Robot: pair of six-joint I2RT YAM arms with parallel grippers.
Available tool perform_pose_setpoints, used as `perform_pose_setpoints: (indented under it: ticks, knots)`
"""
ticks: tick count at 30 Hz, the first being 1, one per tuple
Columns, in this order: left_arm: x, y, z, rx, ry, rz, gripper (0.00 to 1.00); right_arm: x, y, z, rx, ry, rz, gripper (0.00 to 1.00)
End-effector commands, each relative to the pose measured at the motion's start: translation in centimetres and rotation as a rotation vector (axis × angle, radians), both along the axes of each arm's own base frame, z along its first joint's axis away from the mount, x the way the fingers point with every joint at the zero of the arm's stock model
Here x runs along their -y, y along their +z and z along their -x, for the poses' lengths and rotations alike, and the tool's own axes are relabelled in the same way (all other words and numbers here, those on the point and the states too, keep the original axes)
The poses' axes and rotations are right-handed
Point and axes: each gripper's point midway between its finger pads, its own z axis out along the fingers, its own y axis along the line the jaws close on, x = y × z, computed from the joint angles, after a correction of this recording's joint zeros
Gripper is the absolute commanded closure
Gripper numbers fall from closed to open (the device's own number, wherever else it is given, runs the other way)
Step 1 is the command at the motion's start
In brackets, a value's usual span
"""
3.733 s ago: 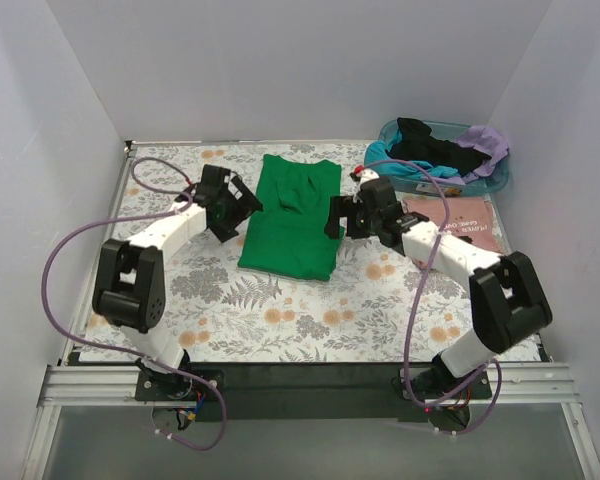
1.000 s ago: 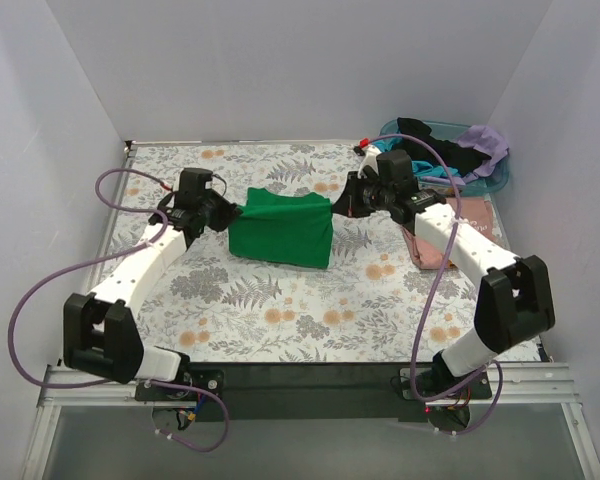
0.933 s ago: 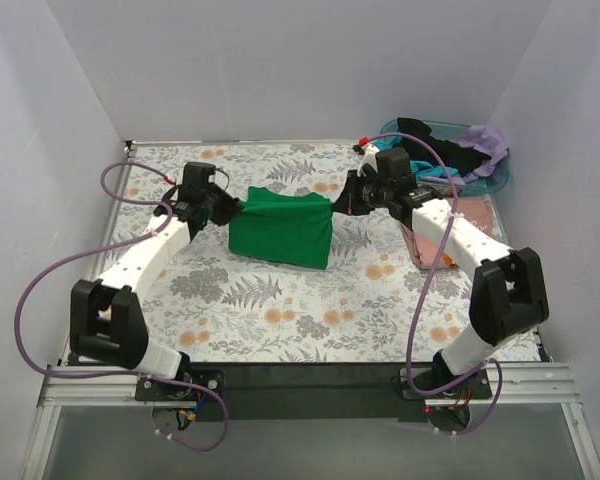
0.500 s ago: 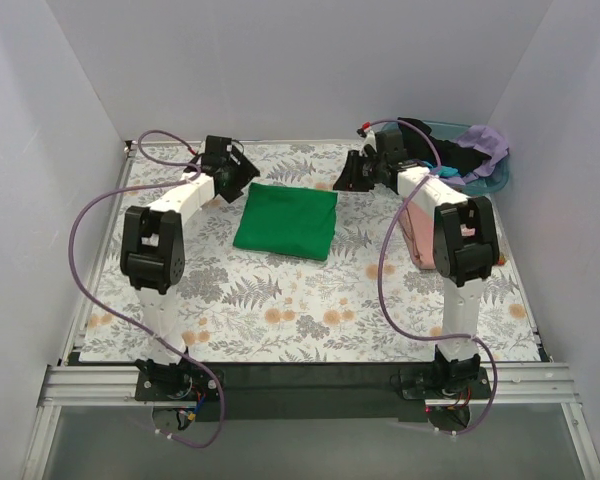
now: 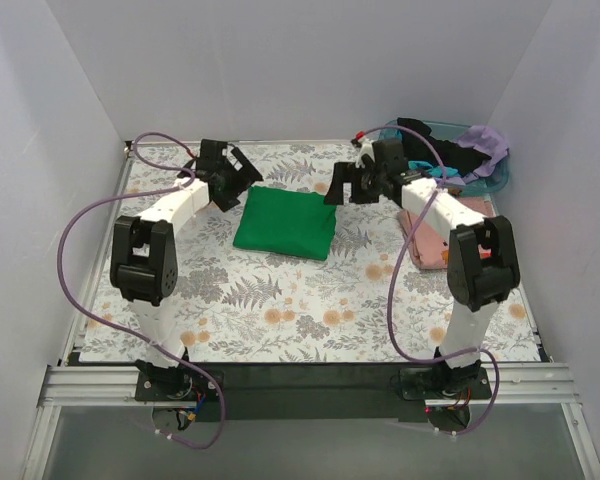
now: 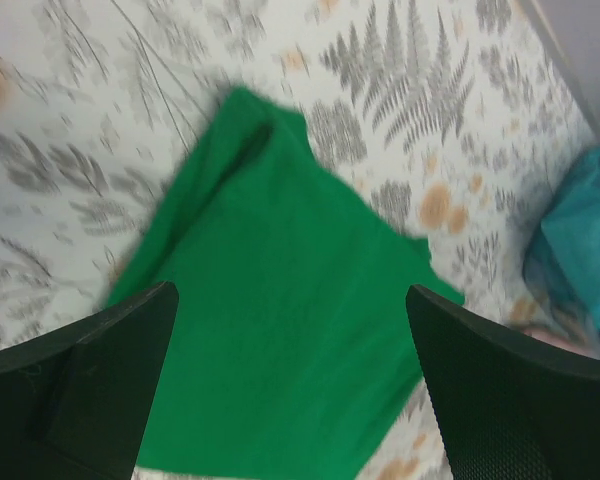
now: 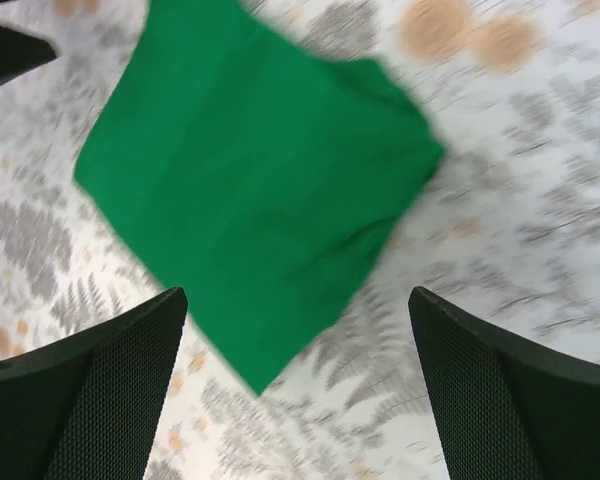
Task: Fold and stack the t-shirts
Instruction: Fold the tshirt
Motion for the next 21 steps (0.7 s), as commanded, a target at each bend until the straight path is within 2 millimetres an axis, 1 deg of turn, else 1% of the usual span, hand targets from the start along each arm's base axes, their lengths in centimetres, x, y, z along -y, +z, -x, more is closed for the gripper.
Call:
perform_pose_setpoints:
  ticks: [1, 2, 3, 4, 5, 6, 7, 8, 9, 10, 11, 12, 13, 15, 16, 17, 18, 19, 20, 21]
  knots:
    - [3.4, 1.4, 2.9, 0.044, -0.131, 0.077, 0.02, -3.4, 0.6, 4.9, 0.052, 0.099, -0.016, 0.02]
    - [4.1, 0.0, 4.1, 0.008, -0.137, 0.088, 0.02, -5.0, 0.3, 5.8, 0.066, 0.126, -0.026, 0.02]
    - [4.4, -0.6, 4.6, -0.004, -0.139, 0.094, 0.02, -5.8, 0.0, 6.4, 0.048, 0.113, -0.043, 0.02]
    - [4.8, -1.5, 5.2, -0.029, -0.14, 0.103, 0.02, -6.3, -1.2, 7.0, 0.032, 0.121, -0.042, 0.02]
    - [4.8, -2.5, 5.9, -0.062, -0.133, 0.117, 0.02, -7.6, -1.5, 7.7, 0.026, 0.149, -0.05, 0.01]
    - [4.7, -4.2, 7.1, -0.109, -0.135, 0.121, 0.02, -7.9, -2.2, 8.0, 0.009, 0.149, -0.045, 0.02]
    - [4.5, -5.1, 7.9, -0.136, -0.129, 0.121, 0.02, -8.0, -3.8, 8.5, -0.026, 0.147, -0.029, 0.02]
    - [4.5, -5.8, 8.7, -0.162, -0.126, 0.126, 0.02, -8.5, -4.6, 9.0, -0.036, 0.152, -0.016, 0.02]
    - [4.1, -7.0, 10.5, -0.199, -0.115, 0.133, 0.02, -8.6, -5.4, 9.5, -0.052, 0.158, -0.009, 0.02]
    - [4.1, -7.4, 11.3, -0.21, -0.114, 0.137, 0.02, -8.7, -6.4, 10.1, -0.075, 0.162, -0.002, 0.02]
    - [4.4, -7.5, 12.0, -0.205, -0.116, 0.143, 0.02, -8.6, -8.0, 11.4, -0.103, 0.171, 0.018, 0.02]
    - [4.6, -8.1, 13.2, -0.222, -0.11, 0.148, 0.02, -8.5, -8.8, 12.1, -0.118, 0.173, 0.028, 0.02]
    - [4.7, -8.7, 15.1, -0.229, -0.115, 0.136, 0.02, -8.0, -10.4, 14.1, -0.164, 0.173, 0.052, 0.02]
    - [4.5, -9.6, 17.4, -0.259, -0.113, 0.118, 0.02, -7.8, -11.1, 15.5, -0.164, 0.17, 0.056, 0.02]
    - [4.0, -10.2, 19.6, -0.282, -0.101, 0.111, 0.02, -7.4, -10.7, 16.3, -0.15, 0.162, 0.06, 0.02]
    - [4.1, -10.5, 20.9, -0.294, -0.103, 0.103, 0.02, -6.4, -12.2, 18.0, -0.17, 0.131, 0.11, 0.02]
    - [3.8, -10.7, 22.0, -0.297, -0.095, 0.096, 0.02, -5.7, -12.6, 19.0, -0.174, 0.119, 0.132, 0.02]
    - [3.1, -11.3, 24.6, -0.317, -0.101, 0.082, 0.02, -4.7, -12.9, 20.7, -0.175, 0.103, 0.155, 0.02]
    - [2.6, -11.5, 25.7, -0.324, -0.091, 0.071, 0.02, -5.0, -11.9, 20.6, -0.145, 0.102, 0.147, 0.02]
    - [1.9, -12.0, 27.2, -0.344, -0.077, 0.059, 0.02, -3.7, -13.2, 22.5, -0.178, 0.093, 0.174, 0.02]
